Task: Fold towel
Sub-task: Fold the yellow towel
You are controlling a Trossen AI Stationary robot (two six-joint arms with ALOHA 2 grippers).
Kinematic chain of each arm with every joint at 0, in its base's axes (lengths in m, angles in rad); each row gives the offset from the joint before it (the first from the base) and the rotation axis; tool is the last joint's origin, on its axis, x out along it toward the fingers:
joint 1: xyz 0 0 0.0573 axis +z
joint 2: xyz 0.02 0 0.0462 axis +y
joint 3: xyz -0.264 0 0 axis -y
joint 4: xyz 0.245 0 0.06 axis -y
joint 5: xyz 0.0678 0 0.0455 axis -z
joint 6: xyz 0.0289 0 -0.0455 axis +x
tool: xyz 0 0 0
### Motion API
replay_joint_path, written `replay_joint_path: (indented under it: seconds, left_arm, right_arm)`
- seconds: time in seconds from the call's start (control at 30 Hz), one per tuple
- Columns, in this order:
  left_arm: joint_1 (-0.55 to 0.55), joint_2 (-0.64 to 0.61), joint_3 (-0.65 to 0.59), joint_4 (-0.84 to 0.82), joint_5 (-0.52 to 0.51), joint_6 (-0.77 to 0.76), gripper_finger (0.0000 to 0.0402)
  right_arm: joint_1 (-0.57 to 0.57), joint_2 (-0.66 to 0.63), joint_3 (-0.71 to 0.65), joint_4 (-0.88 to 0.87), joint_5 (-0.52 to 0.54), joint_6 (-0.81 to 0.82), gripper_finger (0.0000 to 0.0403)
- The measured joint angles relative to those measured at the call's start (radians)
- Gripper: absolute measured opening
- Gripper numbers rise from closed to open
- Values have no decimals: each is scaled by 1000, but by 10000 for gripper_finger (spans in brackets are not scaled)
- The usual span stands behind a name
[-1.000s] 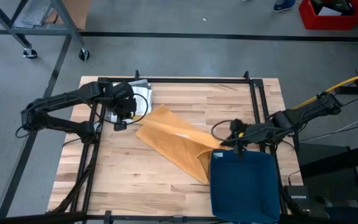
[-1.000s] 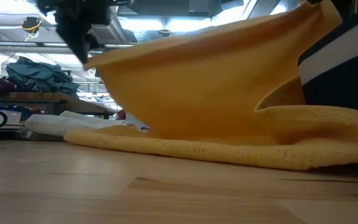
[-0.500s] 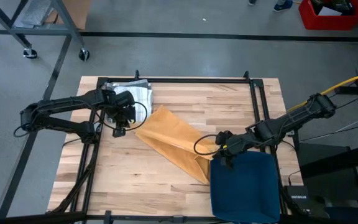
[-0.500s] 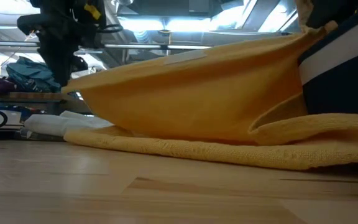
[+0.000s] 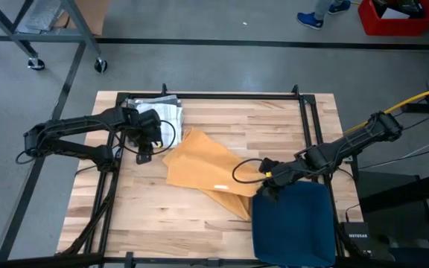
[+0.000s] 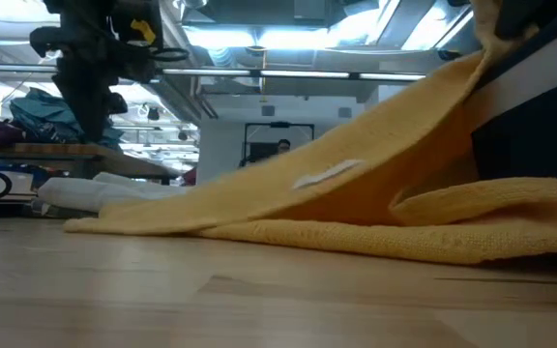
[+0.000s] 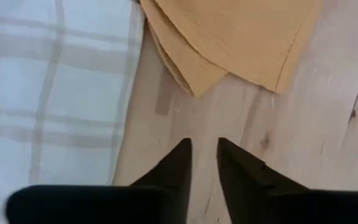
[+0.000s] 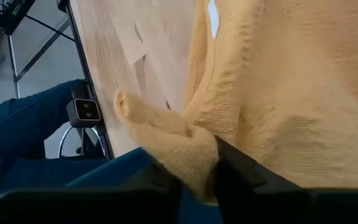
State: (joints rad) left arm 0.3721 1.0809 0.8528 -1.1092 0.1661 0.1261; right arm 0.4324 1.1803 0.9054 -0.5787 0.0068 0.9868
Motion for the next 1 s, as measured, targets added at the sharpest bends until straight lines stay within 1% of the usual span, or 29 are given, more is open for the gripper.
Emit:
replay_joint_path:
  seconds: [0.17,0.3,0.47,0.63,0.77,0.87,1.0]
  left_arm:
    - [0,1,0,42,3,-8,120]
    - [0,1,0,128,13,-69,134]
    - [-17,1,2,316,87,-133,124]
    - [-65,1,-5,463,93,-150,111]
    - [-109,1,-61,555,93,-152,102]
    - [-137,1,-114,603,93,-153,97]
    - [-160,1,-160,603,93,-164,92]
  right_arm:
    - [0,2,0,6,-9,12,110]
    - [0,2,0,18,-4,12,117]
    - [0,2,0,103,-3,12,115]
    - [0,2,0,256,-26,-31,115]
    - [0,0,0,345,-52,-94,115]
    - [0,0,1,323,-75,-96,115]
    - [0,0,0,180,-97,8,115]
